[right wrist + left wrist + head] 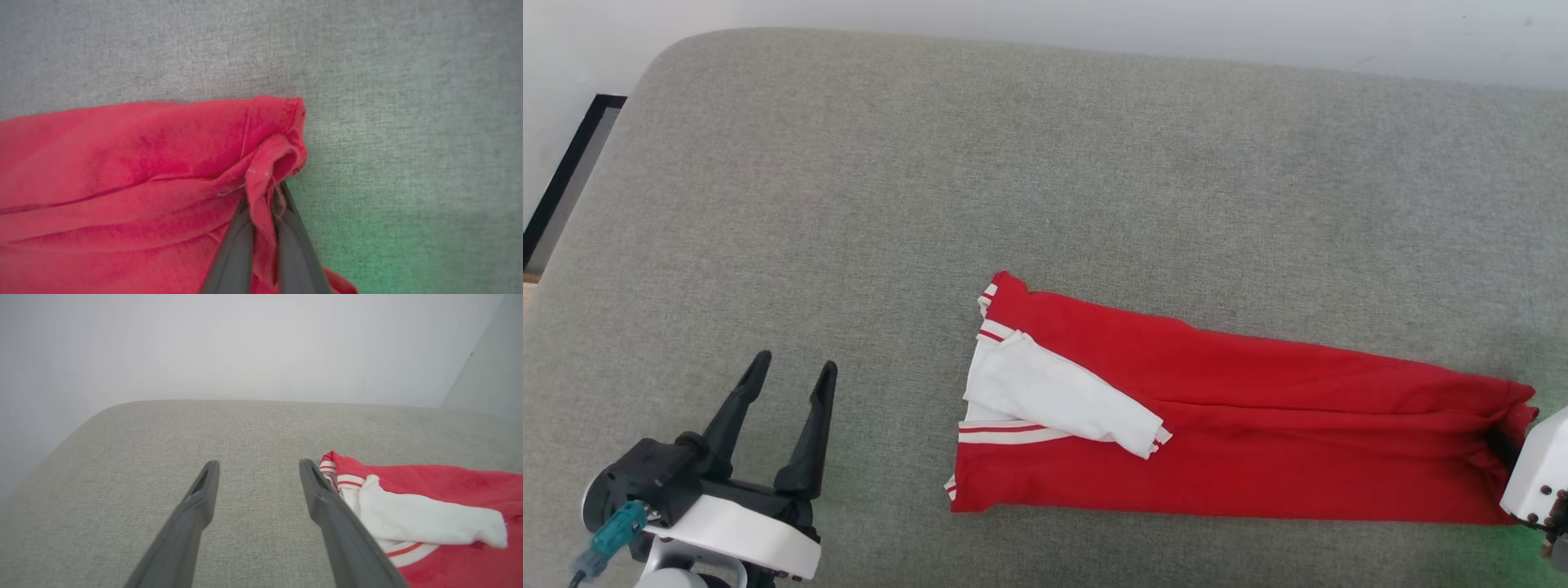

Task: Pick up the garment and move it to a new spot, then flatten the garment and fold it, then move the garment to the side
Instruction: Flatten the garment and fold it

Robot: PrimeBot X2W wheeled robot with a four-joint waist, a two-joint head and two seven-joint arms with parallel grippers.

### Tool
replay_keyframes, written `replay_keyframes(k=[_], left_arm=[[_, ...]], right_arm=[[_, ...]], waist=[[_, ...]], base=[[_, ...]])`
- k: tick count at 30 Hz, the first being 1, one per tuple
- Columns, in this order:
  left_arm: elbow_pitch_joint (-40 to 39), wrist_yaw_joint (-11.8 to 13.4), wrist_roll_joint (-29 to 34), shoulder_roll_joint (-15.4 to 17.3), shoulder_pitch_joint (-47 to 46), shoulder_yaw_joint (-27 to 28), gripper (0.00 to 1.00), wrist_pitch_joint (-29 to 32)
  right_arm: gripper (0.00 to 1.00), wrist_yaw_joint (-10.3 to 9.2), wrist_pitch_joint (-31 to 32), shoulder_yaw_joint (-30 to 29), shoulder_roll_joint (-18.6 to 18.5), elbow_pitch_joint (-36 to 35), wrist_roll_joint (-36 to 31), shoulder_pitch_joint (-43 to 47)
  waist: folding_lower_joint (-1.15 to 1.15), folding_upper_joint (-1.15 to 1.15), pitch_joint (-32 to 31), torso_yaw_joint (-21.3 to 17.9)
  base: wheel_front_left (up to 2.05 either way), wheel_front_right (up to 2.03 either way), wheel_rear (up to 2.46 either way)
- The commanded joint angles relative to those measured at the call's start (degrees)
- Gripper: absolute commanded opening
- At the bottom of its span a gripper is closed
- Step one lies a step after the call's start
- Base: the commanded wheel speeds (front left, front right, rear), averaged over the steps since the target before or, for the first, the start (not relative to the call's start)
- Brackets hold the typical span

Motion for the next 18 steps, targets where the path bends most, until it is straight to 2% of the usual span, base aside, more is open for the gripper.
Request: replay_keyframes(k=[1, 9, 18], left_arm=[[-0.1, 0.2, 0.1, -0.3, 0.3, 0.5, 1.0, -0.2], [-1.2, 0.2, -0.8, 0.0, 0.3, 1.4, 1.0, -0.2], [-2.0, 0.2, -2.6, 1.7, -0.4, 0.9, 1.0, -0.2]], right_arm=[[0.0, -0.35, 0.1, -0.3, 0.1, 1.3, -0.9, 0.1], [0.0, -0.33, -2.2, -3.4, -1.1, -2.2, -0.8, -2.0], [0.0, -0.27, -3.9, -11.4, -3.2, -6.0, -0.8, -3.4]], waist=[[0.0, -0.01, 0.1, -0.2], [0.0, -0.01, 0.8, -1.5], [0.0, -0.01, 2.3, -3.0]], base=[[0.0, 0.0, 0.0], [0.0, 0.0, 0.0], [0.0, 0.0, 0.0]])
